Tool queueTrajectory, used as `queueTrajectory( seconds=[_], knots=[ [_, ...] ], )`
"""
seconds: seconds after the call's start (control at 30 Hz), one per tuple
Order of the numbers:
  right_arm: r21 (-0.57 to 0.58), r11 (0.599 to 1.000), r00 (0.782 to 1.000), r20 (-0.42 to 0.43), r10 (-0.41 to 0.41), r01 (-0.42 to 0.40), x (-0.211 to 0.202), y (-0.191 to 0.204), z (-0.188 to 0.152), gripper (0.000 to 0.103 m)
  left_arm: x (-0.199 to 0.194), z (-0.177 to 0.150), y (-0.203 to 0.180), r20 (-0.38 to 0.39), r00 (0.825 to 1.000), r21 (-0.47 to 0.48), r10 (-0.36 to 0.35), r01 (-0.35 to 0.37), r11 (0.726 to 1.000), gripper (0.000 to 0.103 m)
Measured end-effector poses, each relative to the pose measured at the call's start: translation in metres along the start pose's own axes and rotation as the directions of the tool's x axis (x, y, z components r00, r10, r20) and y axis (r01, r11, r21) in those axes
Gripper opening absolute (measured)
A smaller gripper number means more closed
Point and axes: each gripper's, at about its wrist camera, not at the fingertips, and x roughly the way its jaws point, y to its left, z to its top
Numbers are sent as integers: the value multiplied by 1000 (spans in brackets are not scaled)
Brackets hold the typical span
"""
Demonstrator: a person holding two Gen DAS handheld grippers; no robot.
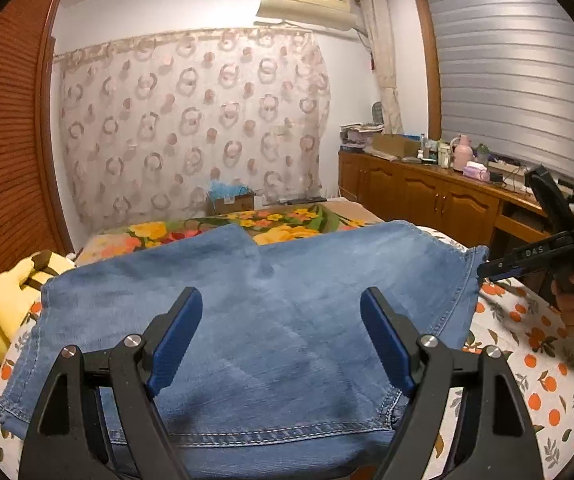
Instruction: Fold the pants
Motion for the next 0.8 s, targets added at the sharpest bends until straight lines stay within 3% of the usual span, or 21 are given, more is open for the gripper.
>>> queueTrajectory(
  seconds=[0.3,0.4,0.57,0.8],
  knots=[
    [28,1000,1000,3,-10,10,13,-2,19,50,1,-1,-1,3,1000,3,-4,4,1000,82],
    [44,999,1000,2,-30,30,15,-3,18,39,1,-2,-2,5,1000,-4,-4,4,1000,82],
    [67,996,999,-1,-53,53,17,-4,20,11,1,-4,-3,1,1000,-4,0,0,1000,82],
    [21,1000,995,102,18,-21,-2,25,25,5,5,-4,7,-28,1000,-25,10,-10,1000,82]
  ],
)
